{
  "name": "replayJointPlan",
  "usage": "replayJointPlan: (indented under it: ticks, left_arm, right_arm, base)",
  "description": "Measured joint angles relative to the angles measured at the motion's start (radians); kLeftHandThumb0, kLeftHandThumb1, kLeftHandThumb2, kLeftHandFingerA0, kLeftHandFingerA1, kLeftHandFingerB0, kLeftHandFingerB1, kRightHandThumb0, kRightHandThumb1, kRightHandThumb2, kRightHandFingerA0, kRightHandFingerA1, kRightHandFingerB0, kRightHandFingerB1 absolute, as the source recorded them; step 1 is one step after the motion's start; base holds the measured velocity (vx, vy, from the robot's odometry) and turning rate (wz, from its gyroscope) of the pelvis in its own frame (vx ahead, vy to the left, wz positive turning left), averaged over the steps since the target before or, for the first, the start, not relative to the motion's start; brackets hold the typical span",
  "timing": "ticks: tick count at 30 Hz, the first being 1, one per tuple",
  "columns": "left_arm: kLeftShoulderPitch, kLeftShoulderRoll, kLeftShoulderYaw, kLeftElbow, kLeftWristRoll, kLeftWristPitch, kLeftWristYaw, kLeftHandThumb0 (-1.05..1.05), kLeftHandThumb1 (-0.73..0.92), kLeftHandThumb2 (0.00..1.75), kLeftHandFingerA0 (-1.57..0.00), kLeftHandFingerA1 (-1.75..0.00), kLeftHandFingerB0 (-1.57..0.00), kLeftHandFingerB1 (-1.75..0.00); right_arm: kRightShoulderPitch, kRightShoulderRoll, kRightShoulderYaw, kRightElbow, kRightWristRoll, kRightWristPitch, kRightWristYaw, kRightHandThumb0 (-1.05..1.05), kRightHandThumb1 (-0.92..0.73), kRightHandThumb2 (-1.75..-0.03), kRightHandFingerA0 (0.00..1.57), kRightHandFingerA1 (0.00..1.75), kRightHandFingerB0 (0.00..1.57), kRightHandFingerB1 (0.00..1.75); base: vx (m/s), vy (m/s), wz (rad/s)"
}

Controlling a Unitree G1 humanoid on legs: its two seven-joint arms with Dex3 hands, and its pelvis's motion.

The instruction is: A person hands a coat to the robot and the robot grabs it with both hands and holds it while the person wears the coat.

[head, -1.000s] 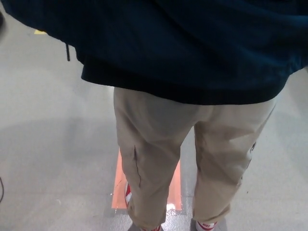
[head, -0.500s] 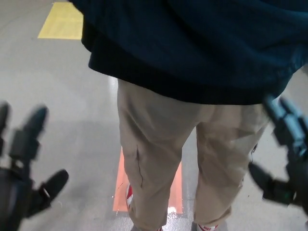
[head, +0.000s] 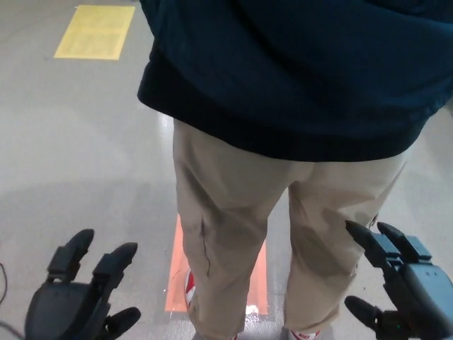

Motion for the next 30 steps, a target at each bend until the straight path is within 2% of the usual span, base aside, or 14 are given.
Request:
replayJointPlan:
  ticks: [2,3,7,8,13,14,15,16,17,20,21,30]
  left_arm:
    - [-0.063,0.000,-0.036,0.101,0.000,0.011,-0.012,-0.71,0.90,0.68,-0.26,-0.32,-0.25,-0.29]
    - [-0.077,0.000,-0.047,0.129,-0.001,0.012,-0.018,-0.69,0.89,0.67,-0.27,-0.32,-0.26,-0.30]
    - [-0.114,-0.001,-0.073,0.191,-0.007,0.012,-0.050,-0.69,0.89,0.67,-0.27,-0.32,-0.25,-0.29]
    - [-0.124,-0.001,-0.079,0.204,-0.009,0.012,-0.057,-0.70,0.91,0.68,-0.28,-0.31,-0.27,-0.30]
    - [-0.186,-0.002,-0.113,0.276,-0.020,0.018,-0.100,-0.69,0.90,0.68,-0.26,-0.30,-0.28,-0.30]
    - [-0.200,-0.002,-0.119,0.290,-0.022,0.022,-0.112,-0.70,0.90,0.68,-0.22,-0.29,-0.27,-0.30]
    - [-0.218,-0.003,-0.127,0.305,-0.025,0.027,-0.128,-0.72,0.92,0.68,-0.20,-0.29,-0.27,-0.30]
    - [-0.233,-0.004,-0.133,0.318,-0.029,0.030,-0.143,-0.72,0.92,0.68,-0.20,-0.29,-0.27,-0.30]
    - [-0.250,-0.006,-0.137,0.334,-0.034,0.034,-0.163,-0.35,0.54,1.11,0.00,-0.47,0.00,-0.43]
    - [-0.286,-0.008,-0.143,0.364,-0.047,0.040,-0.207,-0.35,0.53,1.11,0.00,-0.47,0.00,-0.44]
    - [-0.304,-0.009,-0.145,0.374,-0.057,0.044,-0.232,-0.35,0.53,1.11,0.00,-0.47,0.00,-0.44]
    - [-0.412,-0.009,-0.149,0.407,-0.103,0.076,-0.350,-0.35,0.52,1.09,0.00,-0.46,0.00,-0.43]
  right_arm:
    - [-0.040,-0.002,0.025,0.036,-0.004,0.040,0.031,-0.48,-0.70,-0.61,0.04,0.26,0.04,0.25]
    - [-0.045,-0.002,0.034,0.040,-0.005,0.059,0.045,-0.47,-0.64,-0.74,0.05,0.19,0.07,0.24]
    - [-0.061,-0.002,0.067,0.046,-0.010,0.126,0.111,-0.43,-0.66,-0.74,0.05,0.18,0.08,0.27]
    - [-0.069,-0.002,0.076,0.048,-0.011,0.142,0.129,-0.25,-0.67,-1.10,0.00,0.49,0.00,0.46]
    - [-0.118,-0.003,0.111,0.087,-0.014,0.218,0.216,-0.26,-0.68,-1.11,0.00,0.47,0.00,0.45]
    - [-0.127,-0.003,0.116,0.093,-0.014,0.232,0.232,-0.46,-0.71,-0.75,0.10,0.33,0.14,0.33]
    - [-0.138,-0.004,0.121,0.102,-0.014,0.248,0.251,-0.47,-0.73,-0.73,0.13,0.32,0.16,0.33]
    - [-0.147,-0.005,0.125,0.108,-0.014,0.261,0.267,-0.47,-0.73,-0.73,0.13,0.32,0.16,0.33]
    - [-0.158,-0.008,0.130,0.116,-0.014,0.277,0.285,-0.47,-0.75,-0.74,0.14,0.33,0.17,0.33]
    - [-0.179,-0.018,0.145,0.127,-0.015,0.308,0.320,-0.47,-0.75,-0.75,0.16,0.33,0.19,0.34]
    - [-0.191,-0.022,0.154,0.130,-0.015,0.321,0.335,-0.24,-0.64,-1.11,0.06,0.49,0.07,0.48]
    - [-0.282,-0.038,0.170,0.145,-0.012,0.375,0.391,-0.23,-0.61,-1.08,0.08,0.50,0.10,0.49]
  base:
    - [0.00,0.000,0.00]
    - [0.00,0.000,0.00]
    - [0.00,0.000,0.00]
    - [0.00,0.000,0.00]
    - [0.00,0.000,0.00]
    - [0.00,0.000,0.00]
    - [0.00,0.000,0.00]
    - [0.00,0.000,0.00]
    - [0.00,0.000,0.00]
    - [0.00,0.000,0.00]
    - [0.00,0.000,0.00]
    - [0.00,0.000,0.00]
